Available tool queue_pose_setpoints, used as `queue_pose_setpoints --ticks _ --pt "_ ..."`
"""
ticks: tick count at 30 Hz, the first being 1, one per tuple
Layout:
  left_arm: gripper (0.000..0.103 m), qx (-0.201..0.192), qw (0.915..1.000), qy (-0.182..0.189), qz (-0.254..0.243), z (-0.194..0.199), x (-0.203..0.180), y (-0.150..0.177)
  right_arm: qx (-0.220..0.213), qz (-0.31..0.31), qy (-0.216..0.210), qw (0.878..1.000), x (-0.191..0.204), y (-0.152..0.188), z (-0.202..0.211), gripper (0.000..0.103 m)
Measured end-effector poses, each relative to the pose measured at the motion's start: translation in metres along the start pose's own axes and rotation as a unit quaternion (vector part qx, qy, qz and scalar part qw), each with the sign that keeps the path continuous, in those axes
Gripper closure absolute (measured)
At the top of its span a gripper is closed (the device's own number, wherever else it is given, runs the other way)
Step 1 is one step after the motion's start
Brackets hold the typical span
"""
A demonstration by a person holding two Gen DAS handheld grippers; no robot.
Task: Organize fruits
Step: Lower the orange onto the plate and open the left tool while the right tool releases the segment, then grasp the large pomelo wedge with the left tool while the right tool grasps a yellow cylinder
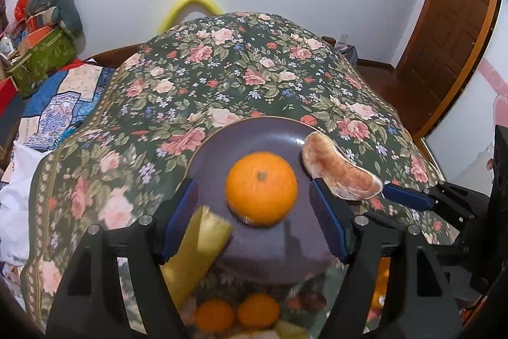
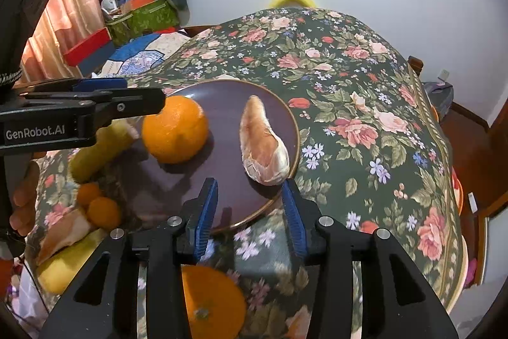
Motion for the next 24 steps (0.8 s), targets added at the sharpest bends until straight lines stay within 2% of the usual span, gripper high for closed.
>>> queue_pose_setpoints --ticks 13,24 --pt "0.031 -0.018 0.9998 -0.007 0.005 0.058 0.028 0.039 -0.026 0.002 0.007 1.000 0.042 0.007 0.036 0.064" --pt "0.031 -0.016 0.9999 -0.003 0.005 0.087 0.047 0.080 -0.037 -0.005 0.010 0.999 0.078 0.017 0.044 0.064"
Point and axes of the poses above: each gripper's, at about its wrist camera, not at the fingertips, and z roughly against the way its jaws point, x to its left, y to its underside, the point moved 3 cm from there along -z, roughly the way its jaws point, and after that the axes turned 15 degrees about -y, right-handed, at the moved point
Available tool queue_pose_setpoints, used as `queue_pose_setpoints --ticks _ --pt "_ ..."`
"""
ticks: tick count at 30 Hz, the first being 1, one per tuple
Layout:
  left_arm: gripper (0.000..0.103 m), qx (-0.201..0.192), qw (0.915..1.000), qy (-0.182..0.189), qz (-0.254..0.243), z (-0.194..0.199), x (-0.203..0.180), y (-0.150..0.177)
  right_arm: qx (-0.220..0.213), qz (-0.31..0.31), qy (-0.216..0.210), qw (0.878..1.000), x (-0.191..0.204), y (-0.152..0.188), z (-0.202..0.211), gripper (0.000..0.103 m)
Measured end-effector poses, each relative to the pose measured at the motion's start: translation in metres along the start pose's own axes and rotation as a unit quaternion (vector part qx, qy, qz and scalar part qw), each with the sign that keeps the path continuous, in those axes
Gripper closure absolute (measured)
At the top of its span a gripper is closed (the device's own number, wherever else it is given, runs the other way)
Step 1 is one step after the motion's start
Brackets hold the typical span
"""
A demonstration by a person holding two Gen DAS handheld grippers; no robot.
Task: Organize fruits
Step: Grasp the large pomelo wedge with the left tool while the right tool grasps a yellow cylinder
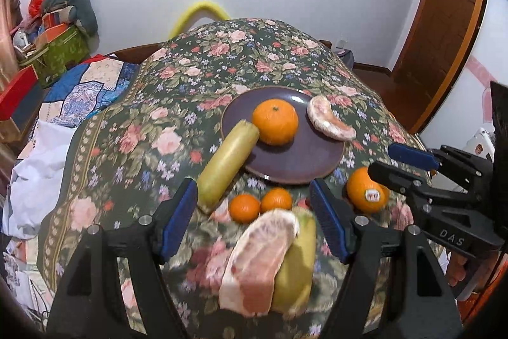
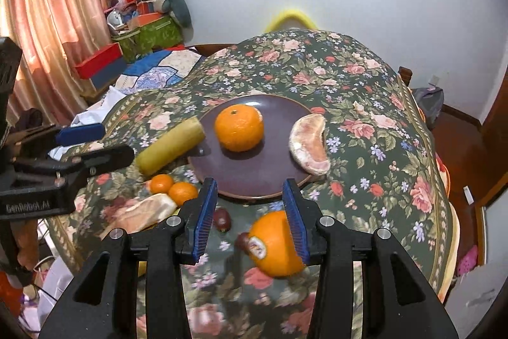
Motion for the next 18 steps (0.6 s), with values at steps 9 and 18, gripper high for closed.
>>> queue_pose_setpoints --ticks 9,18 --pt "0.031 0.032 0.9993 0.002 -0.020 -0.009 0.003 0.041 0.006 0.006 0.002 1.000 0.027 0.012 -0.012 0.057" --pt "0.030 0.060 0.9975 0.009 -0.037 -0.029 -0.004 0.064 0.026 -0.001 -0.005 1.000 0.028 0.025 -0.029 0.057"
Point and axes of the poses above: each gripper's, at about its wrist camera, not at the fingertips, and z roughly against the way its jaws point, x to its left, y to its underside, the point moved 3 cm from there along -z, roughly the way its jaws point, and after that the axes turned 15 degrees about -y, right-handed, at the moved point
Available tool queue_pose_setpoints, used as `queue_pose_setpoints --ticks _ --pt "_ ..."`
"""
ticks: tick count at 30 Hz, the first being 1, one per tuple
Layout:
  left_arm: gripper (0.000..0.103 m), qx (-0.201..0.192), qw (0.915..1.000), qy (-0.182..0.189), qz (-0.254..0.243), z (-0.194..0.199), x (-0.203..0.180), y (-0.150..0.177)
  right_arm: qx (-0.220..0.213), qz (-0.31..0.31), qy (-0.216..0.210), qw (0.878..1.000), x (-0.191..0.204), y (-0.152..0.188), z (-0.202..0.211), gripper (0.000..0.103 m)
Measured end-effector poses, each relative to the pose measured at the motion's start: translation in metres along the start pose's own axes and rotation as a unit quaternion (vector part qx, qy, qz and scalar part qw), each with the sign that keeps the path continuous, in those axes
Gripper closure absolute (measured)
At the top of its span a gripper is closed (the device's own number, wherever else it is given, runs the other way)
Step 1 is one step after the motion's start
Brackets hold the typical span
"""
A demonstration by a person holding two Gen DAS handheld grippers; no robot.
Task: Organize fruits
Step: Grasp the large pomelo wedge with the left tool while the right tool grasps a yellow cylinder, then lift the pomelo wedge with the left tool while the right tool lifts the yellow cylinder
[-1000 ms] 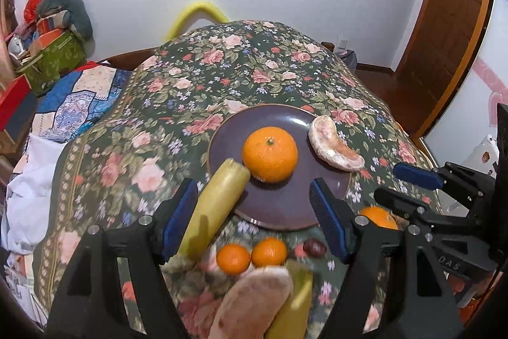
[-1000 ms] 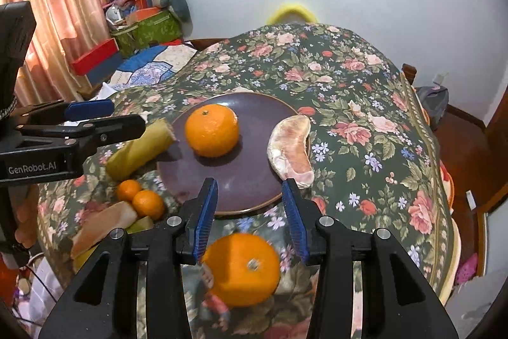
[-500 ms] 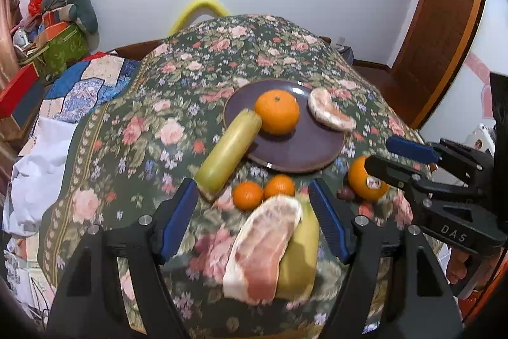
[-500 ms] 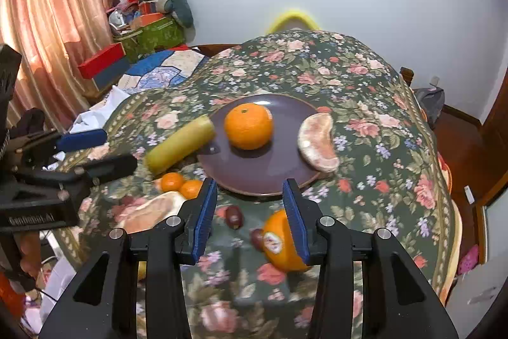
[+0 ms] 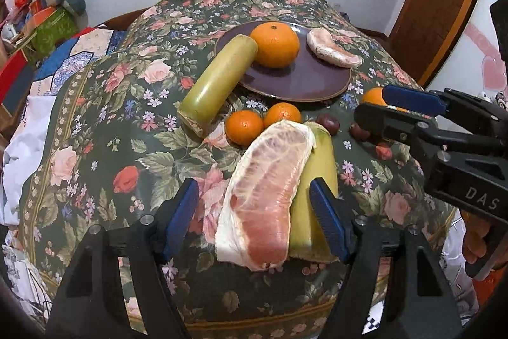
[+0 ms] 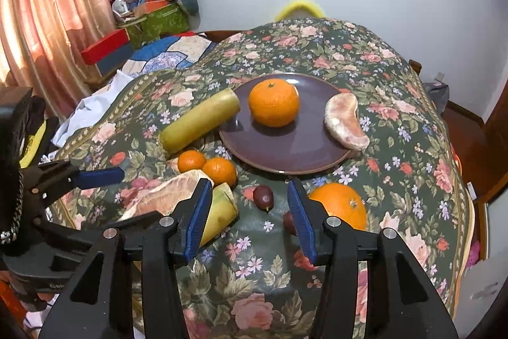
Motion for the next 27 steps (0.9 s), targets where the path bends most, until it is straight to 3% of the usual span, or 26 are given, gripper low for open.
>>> queue_pose_setpoints --ticks 5,15,20,27 --pt "0.031 0.003 0.9998 -0.003 0.017 -0.010 0.004 -0.004 0.003 -0.007 -0.007 1.000 -0.001 0.003 -0.003 0.057" --pt "0.051 0.029 0.9991 0.015 0.028 -0.034 0.003 -0.002 0.010 -0.015 -0.015 1.000 -0.005 0.009 -0.008 0.057" --pt "0.052 0.022 0.9996 0.001 0.017 -0.031 0.002 0.003 0.018 -0.019 -0.023 0.999 -0.002 0.013 -0.013 0.057" --pt "0.053 0.013 0.9989 -0.005 0.044 -0.017 0.019 0.016 0.028 -0.021 -0.036 0.999 0.008 0.015 -0.022 0.057"
Point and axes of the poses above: each gripper's, at about its wrist camera, not at the fingertips, and z roughly against the way its jaws point, x to its left, y to its underside, the point moved 3 cm from there along -z, roughly the way its jaws point, and after that the axes turned 15 degrees about -y, right-handed, at the moved point
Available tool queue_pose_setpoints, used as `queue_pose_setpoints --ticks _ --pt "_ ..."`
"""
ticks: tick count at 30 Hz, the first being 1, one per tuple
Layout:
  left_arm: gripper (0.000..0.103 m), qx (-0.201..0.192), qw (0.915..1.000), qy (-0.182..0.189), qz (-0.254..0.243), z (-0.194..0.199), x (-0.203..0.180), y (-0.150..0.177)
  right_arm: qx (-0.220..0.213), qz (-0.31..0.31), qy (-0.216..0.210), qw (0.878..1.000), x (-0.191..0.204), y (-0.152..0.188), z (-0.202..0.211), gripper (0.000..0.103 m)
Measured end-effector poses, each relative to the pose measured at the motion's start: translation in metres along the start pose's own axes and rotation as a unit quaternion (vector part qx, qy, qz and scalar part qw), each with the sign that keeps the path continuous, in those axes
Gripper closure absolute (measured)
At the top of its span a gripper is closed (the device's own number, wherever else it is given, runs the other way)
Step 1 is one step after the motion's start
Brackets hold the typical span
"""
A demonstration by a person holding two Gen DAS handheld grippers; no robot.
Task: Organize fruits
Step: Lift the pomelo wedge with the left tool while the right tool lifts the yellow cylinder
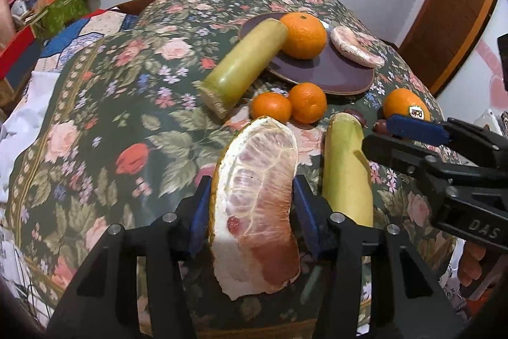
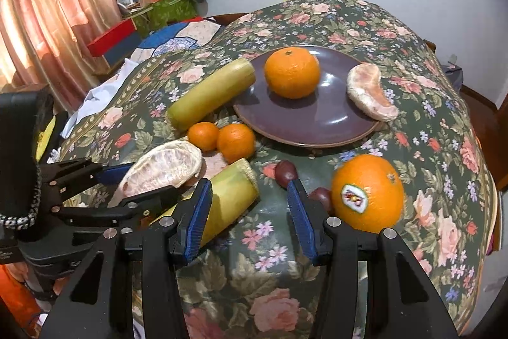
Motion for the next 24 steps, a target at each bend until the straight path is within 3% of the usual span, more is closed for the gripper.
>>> queue_pose_setpoints --ticks 7,15,21,24 --pt "0.053 0.001 0.9999 0.011 0.011 0.007 0.007 0.012 0.009 -0.003 -0.007 1.000 0.009 0.002 -0.011 0.054" --pt "0.053 0.003 0.9991 0.043 -0.001 0.013 -0.017 0.017 0.021 -0.001 -0.008 1.000 0.009 0.004 -0.017 0.054" --pt "0.053 -0.001 0.9992 0.039 -0.002 0.012 -0.024 0.015 0.020 -0.014 -0.015 1.000 0.001 0.009 -0.010 0.054" --pt "0.053 -0.010 0.9999 0.007 0.001 0.013 -0.014 0.013 0.021 -0.018 -0.021 0.999 0.001 0.009 -0.010 0.054"
Point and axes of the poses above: each gripper's, at about its wrist camera, not at the fingertips, and z roughly against the way its jaws point, x to its left, y to its underside, the point moved 3 cm from there along -z, roughly the way its jaws point, and after that the axes turned 15 degrees about -y, right-handed, at the moved point
